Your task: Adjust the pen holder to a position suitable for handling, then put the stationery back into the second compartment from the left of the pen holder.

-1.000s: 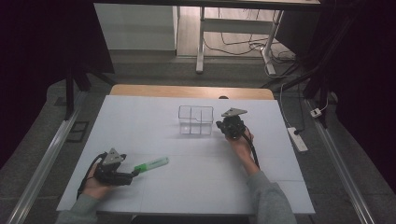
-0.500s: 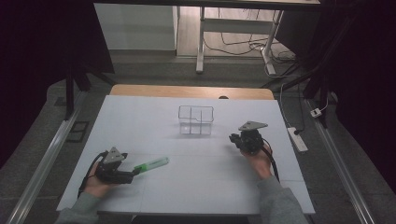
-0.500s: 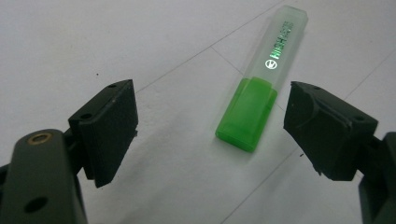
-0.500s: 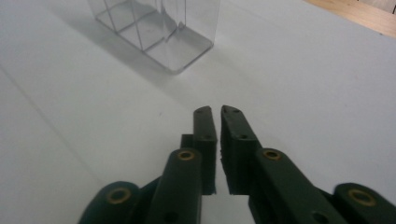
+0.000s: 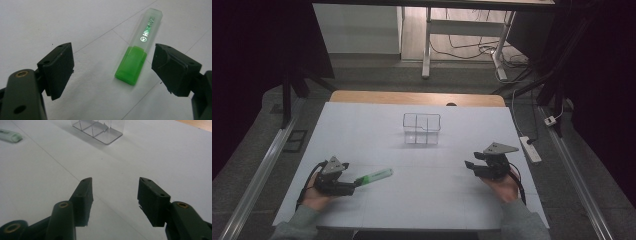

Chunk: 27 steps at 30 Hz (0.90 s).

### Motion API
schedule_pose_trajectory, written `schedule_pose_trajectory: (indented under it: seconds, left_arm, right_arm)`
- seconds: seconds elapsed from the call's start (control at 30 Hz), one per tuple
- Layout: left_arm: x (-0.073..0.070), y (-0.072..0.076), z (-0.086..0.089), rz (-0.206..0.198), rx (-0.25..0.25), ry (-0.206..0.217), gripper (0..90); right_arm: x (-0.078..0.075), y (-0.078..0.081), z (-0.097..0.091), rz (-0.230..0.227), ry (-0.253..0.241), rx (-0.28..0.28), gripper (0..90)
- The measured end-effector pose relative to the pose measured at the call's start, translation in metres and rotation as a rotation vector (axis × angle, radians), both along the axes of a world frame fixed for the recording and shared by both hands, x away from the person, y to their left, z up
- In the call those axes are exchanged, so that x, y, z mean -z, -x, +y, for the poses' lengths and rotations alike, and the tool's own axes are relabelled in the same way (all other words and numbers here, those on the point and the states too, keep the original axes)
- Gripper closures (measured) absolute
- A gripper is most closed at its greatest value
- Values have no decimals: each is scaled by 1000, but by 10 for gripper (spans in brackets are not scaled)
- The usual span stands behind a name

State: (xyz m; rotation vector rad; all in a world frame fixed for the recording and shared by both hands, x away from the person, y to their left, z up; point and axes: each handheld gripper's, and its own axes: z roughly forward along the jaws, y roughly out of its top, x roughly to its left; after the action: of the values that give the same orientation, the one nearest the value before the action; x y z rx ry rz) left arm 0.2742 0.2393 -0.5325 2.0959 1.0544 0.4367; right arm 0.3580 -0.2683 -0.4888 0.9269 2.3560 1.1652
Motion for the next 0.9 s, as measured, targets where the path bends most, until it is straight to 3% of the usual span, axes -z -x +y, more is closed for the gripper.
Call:
schedule_pose_trajectory:
  seconds: [0.2, 0.33, 0.9]
  left_arm:
    - [-3, -1, 0, -2, -5, 4, 190]
    - [-7, -2, -1, -7, -5, -12, 192]
    - [-27, -10, -5, 43, 83, -52, 202]
  right_arm:
    - [1, 10, -13, 0, -37, -31, 392]
    - [4, 16, -16, 1, -25, -46, 369]
    - [5, 23, -18, -4, -6, -62, 336]
